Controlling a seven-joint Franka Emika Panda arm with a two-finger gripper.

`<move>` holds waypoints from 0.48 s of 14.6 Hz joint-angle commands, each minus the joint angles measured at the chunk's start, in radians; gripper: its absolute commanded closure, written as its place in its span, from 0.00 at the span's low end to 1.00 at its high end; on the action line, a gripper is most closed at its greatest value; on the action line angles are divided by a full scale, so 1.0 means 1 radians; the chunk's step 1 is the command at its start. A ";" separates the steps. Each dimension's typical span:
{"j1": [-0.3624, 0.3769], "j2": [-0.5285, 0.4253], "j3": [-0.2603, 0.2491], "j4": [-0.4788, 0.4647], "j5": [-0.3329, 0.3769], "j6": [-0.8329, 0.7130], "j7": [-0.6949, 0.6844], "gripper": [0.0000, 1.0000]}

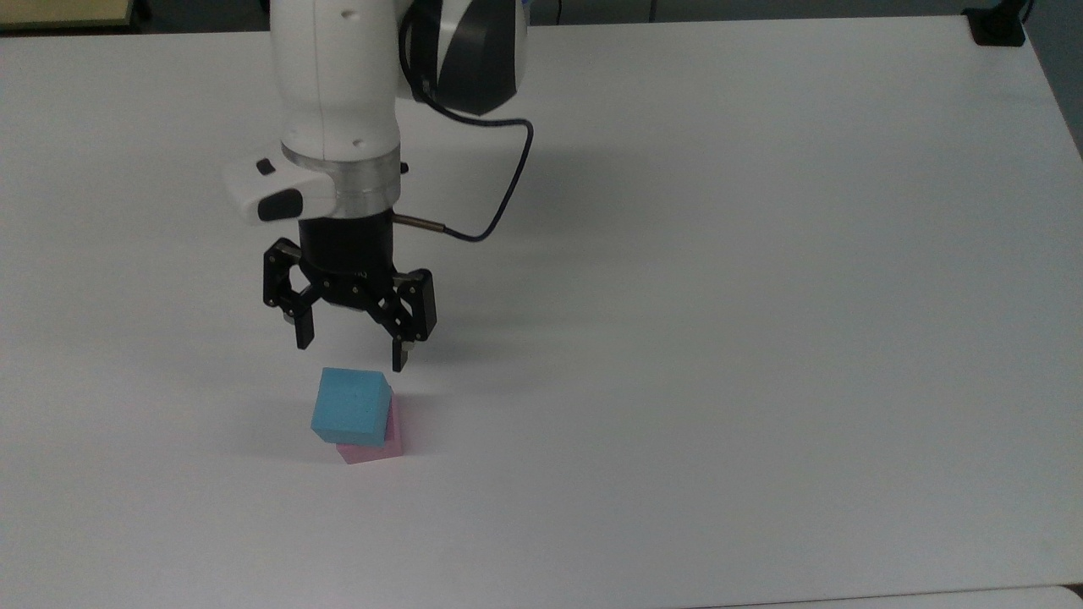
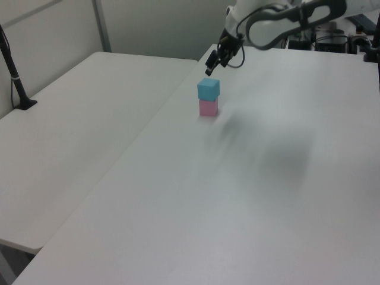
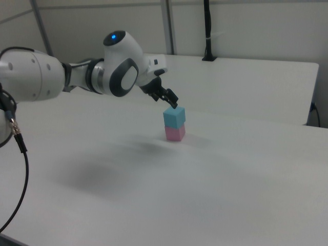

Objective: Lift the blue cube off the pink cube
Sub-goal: 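Lower the open gripper down over the blue cube, then close the gripper on the blue cube atop the pink cube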

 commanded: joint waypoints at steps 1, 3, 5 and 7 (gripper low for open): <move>0.010 0.070 -0.013 0.036 -0.071 0.057 0.015 0.00; 0.010 0.094 -0.013 0.036 -0.099 0.062 0.005 0.00; 0.010 0.110 -0.013 0.036 -0.103 0.082 0.000 0.00; 0.009 0.116 -0.013 0.034 -0.120 0.088 -0.004 0.02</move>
